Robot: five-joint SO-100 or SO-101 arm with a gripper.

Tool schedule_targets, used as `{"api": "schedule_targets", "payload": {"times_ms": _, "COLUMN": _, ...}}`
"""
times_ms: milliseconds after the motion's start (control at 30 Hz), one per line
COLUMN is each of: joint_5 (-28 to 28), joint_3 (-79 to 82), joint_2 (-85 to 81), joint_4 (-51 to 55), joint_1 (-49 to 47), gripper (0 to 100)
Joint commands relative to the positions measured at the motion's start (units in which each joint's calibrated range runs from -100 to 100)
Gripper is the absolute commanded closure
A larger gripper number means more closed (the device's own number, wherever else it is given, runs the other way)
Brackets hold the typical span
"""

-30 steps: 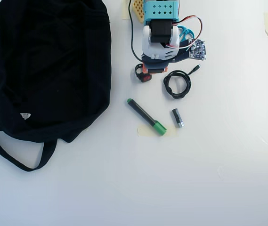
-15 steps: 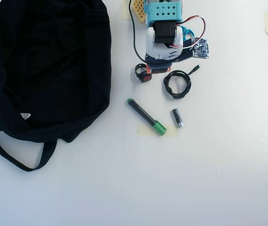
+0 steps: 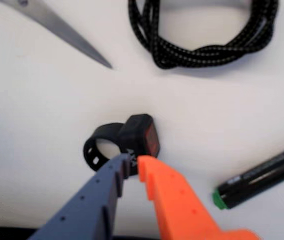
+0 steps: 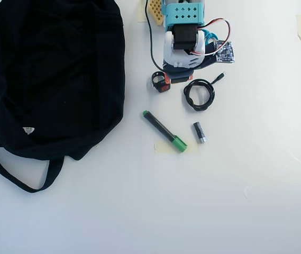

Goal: Put the bike light into the black bag

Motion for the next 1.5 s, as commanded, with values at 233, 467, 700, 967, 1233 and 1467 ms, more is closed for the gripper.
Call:
{"api": "schedule_targets", "payload": {"times_ms": 233, "joint_5": 2.4, "joint_3": 1.2, "joint_2": -0.5, "joint_4": -2.7, "joint_1": 1.8, "gripper": 88}}
{"api": "schedule_targets", "payload": {"times_ms": 467, "joint_5": 2.5, "joint_3": 1.3, "joint_2": -0.5, "joint_4": -2.7, "joint_1": 2.1, "gripper": 83}}
{"api": "schedule_targets", "payload": {"times_ms": 700, "joint_5": 2.5, "joint_3": 2.2, "joint_2": -0.5, "joint_4": -2.7, "joint_1": 2.1, "gripper": 76}}
{"api": "schedule_targets", "payload": {"times_ms": 967, "joint_5": 2.5, "joint_3": 2.7, "joint_2": -0.4, "joint_4": -2.8, "joint_1": 2.1, "gripper": 76}}
{"api": "schedule_targets", "payload": {"times_ms": 1233, "joint_5": 2.4, "joint_3": 3.4, "joint_2": -0.4, "joint_4": -3.0, "joint_1": 2.1, "gripper": 76}}
{"api": "schedule_targets", "payload": {"times_ms": 1467, "joint_5": 2.3, "joint_3": 3.4, "joint_2": -0.4, "joint_4": -3.1, "joint_1": 2.2, "gripper": 68}}
